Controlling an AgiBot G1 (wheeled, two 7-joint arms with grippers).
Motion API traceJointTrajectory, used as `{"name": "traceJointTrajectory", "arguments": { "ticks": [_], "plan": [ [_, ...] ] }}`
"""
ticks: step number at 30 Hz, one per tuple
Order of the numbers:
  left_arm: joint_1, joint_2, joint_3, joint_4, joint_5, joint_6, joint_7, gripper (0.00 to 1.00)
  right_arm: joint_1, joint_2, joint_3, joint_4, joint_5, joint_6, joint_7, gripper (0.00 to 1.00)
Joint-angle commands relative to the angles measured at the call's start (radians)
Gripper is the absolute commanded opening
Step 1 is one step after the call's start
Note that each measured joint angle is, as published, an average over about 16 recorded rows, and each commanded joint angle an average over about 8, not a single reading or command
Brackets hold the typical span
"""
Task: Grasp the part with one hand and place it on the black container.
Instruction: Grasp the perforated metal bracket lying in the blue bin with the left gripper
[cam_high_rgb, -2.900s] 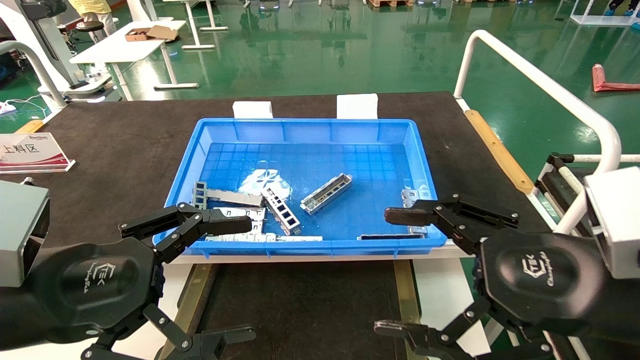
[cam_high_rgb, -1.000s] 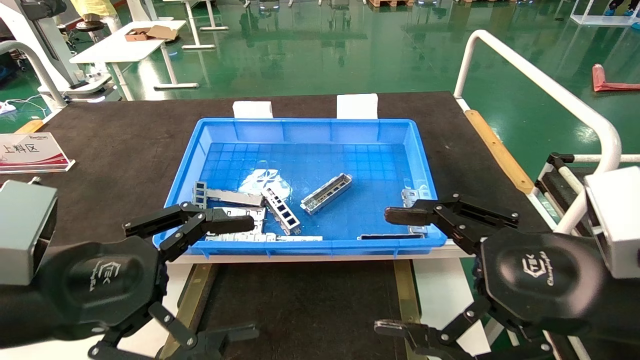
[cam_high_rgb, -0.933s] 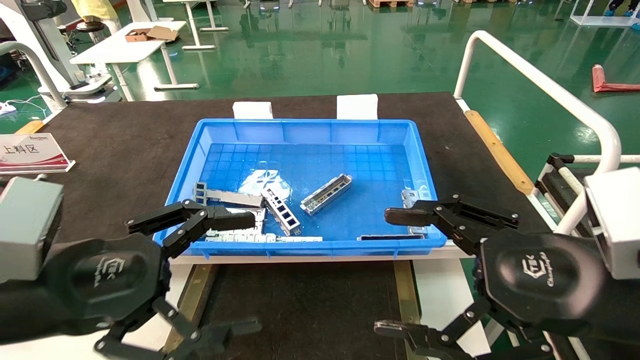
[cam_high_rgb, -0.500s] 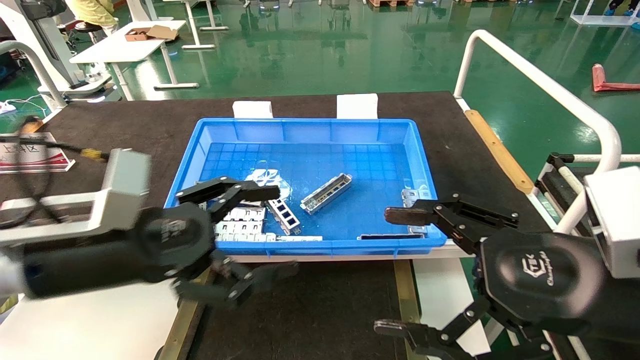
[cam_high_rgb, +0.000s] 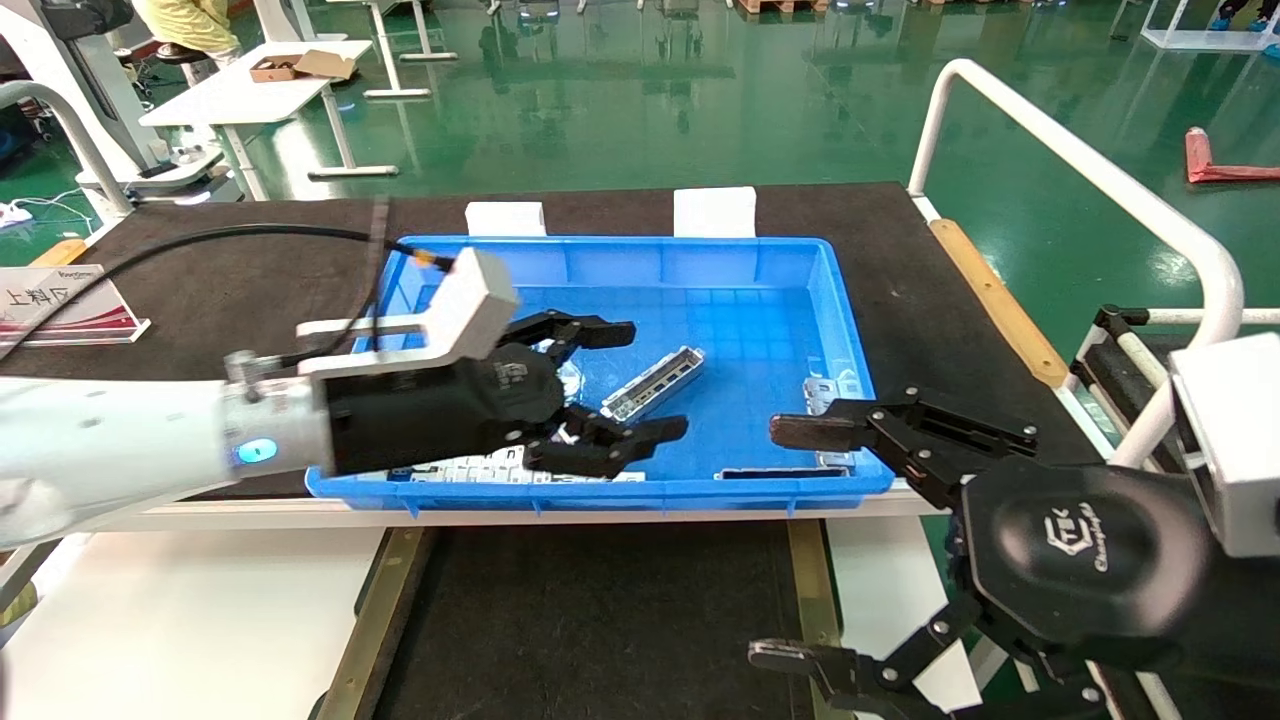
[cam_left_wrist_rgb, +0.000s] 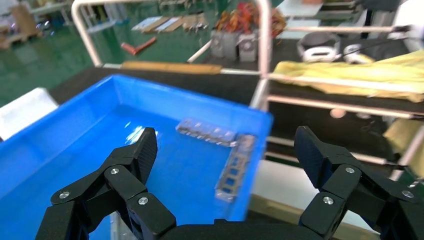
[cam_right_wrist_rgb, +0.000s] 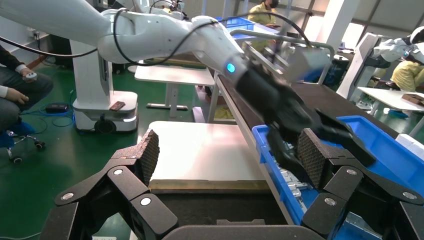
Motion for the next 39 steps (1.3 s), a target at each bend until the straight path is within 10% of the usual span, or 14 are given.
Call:
{"name": "traceJointTrajectory", "arguments": {
  "ticks": [1, 20, 29, 39],
  "plan": [
    [-0.028, 0.041, 0.017, 0.065, 0.033, -0.024, 0.021, 1.0, 0.0, 0.0, 0.0, 0.0, 0.0, 0.0, 0.0, 1.0],
    [-0.145, 0.293, 0.09, 0.51, 0.134, -0.32, 0.211, 0.99, 0.0, 0.0, 0.0, 0.0, 0.0, 0.0, 0.0, 1.0],
    [-0.113, 0.297, 0.145, 0.486, 0.097, -0.41, 0.175, 0.01, 0.0, 0.0, -0.001, 0.0, 0.0, 0.0, 0.0, 0.02],
    [-0.094, 0.296, 0.203, 0.465, 0.038, -0.478, 0.143, 0.0, 0.0, 0.0, -0.001, 0.0, 0.001, 0.0, 0.0, 0.0]
  ]
}}
